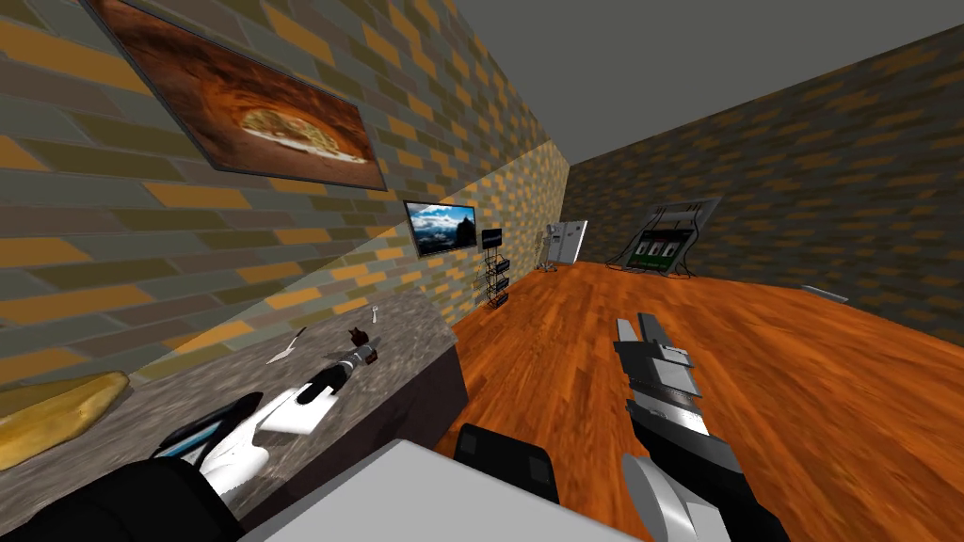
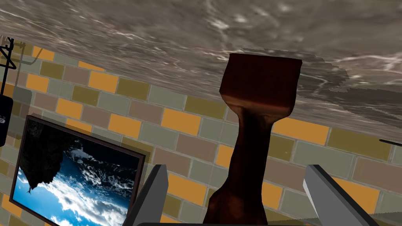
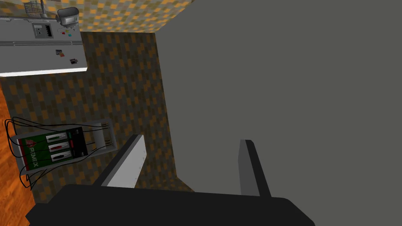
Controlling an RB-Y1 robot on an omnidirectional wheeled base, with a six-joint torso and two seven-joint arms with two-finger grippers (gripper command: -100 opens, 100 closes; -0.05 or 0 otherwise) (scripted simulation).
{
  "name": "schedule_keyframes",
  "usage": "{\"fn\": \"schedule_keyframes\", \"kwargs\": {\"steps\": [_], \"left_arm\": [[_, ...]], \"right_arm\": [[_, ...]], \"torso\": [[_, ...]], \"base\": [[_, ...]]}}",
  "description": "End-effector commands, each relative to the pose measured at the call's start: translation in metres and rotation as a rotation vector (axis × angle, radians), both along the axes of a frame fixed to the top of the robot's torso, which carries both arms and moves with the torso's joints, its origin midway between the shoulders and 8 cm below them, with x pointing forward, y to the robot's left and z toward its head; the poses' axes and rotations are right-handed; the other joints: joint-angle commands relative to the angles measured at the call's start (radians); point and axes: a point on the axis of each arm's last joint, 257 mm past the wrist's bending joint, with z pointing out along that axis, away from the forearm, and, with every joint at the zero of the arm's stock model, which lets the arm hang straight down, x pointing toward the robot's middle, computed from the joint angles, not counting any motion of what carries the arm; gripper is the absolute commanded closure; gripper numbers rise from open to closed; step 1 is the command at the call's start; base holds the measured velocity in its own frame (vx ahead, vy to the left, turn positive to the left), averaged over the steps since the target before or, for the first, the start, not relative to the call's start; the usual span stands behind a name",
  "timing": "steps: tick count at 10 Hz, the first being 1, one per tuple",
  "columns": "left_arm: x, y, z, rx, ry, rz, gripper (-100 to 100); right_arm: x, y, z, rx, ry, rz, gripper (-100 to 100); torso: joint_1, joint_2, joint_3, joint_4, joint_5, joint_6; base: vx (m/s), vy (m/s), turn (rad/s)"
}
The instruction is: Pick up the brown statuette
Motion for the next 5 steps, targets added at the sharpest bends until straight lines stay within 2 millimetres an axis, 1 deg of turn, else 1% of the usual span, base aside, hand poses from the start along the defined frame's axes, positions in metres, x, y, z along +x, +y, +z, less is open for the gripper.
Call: {"fn": "schedule_keyframes", "kwargs": {"steps": [1,2,4,5], "left_arm": [[-0.011,0.024,0.009,0.025,-0.007,0.027,-100],[-0.020,0.030,0.000,0.015,0.010,0.048,-100],[-0.020,0.029,0.000,-0.012,-0.006,0.056,-100],[-0.032,0.052,0.010,0.024,-0.011,0.082,-100]], "right_arm": [[0.000,0.000,0.000,0.000,0.000,0.000,0],[0.000,0.000,0.000,0.000,0.000,0.000,0],[0.000,0.000,0.000,0.000,0.000,0.000,0],[0.000,0.000,0.000,0.000,0.000,0.000,0]], "torso": [[0.000,0.000,0.000,0.000,0.000,0.000],[-0.002,0.002,0.001,0.000,0.000,0.002],[-0.001,0.002,0.001,0.000,0.000,-0.001],[0.000,0.000,0.000,0.000,0.000,0.000]], "base": [[-0.057,-0.044,-0.396],[-0.063,-0.041,-0.230],[-0.016,-0.008,0.047],[-0.043,-0.045,-0.349]]}}
